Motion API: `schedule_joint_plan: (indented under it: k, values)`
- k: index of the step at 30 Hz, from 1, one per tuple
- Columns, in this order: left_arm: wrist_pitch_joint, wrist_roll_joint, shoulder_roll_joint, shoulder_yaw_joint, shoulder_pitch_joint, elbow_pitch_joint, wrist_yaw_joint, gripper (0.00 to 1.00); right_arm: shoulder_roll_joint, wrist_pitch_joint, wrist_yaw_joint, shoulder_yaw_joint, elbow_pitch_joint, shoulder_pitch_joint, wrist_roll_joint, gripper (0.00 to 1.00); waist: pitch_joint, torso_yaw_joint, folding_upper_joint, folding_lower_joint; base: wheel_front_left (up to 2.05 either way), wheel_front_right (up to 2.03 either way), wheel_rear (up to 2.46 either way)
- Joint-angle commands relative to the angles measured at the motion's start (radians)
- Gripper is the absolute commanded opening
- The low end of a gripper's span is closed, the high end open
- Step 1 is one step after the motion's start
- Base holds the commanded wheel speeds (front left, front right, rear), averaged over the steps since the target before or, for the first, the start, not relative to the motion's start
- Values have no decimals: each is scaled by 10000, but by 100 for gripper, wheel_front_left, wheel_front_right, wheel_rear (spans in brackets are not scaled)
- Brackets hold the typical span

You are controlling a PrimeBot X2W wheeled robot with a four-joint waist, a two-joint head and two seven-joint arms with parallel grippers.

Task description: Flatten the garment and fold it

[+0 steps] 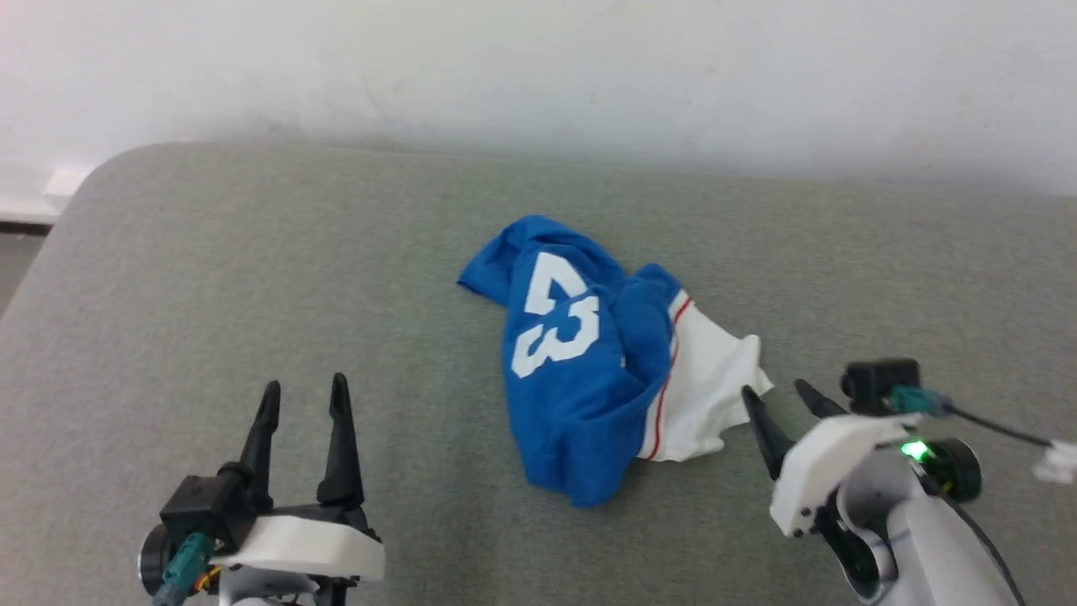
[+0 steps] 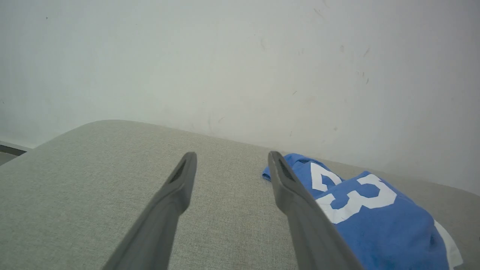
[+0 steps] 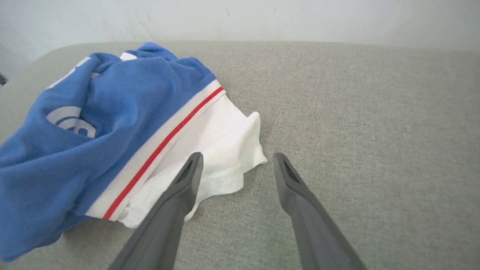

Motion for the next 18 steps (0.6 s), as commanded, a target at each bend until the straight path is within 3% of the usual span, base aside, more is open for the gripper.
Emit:
schedule_joint_plan:
  k: [1,12,14,15,16,18]
  values:
    - [-47,94,-112,-24,-33,-5,-59,100,-33,346,-7,103,387,-441,82,100,131,576,0,0,0,0,0]
    - [-47,288,-466,-266,-195,-199,-101,100,-305,3124,-7,895,3614,-1854,324,100,257,1303,0,0,0,0,0]
    - [-47,311,-486,-254,-182,-206,-105,100,-285,3603,-7,1135,3944,-1888,561,76,245,1304,0,0,0,0,0]
    - [-47,325,-495,-232,-172,-220,-103,100,-275,3729,-7,1230,4017,-1903,709,23,232,1281,0,0,0,0,0]
    - [-47,343,-502,-204,-152,-232,-93,100,-272,3826,-7,1355,4043,-1914,844,0,210,1242,0,0,0,0,0]
    - [-47,371,-513,-158,-89,-219,-71,100,-385,3594,-7,1562,3840,-2001,993,0,146,1120,0,0,0,0,0]
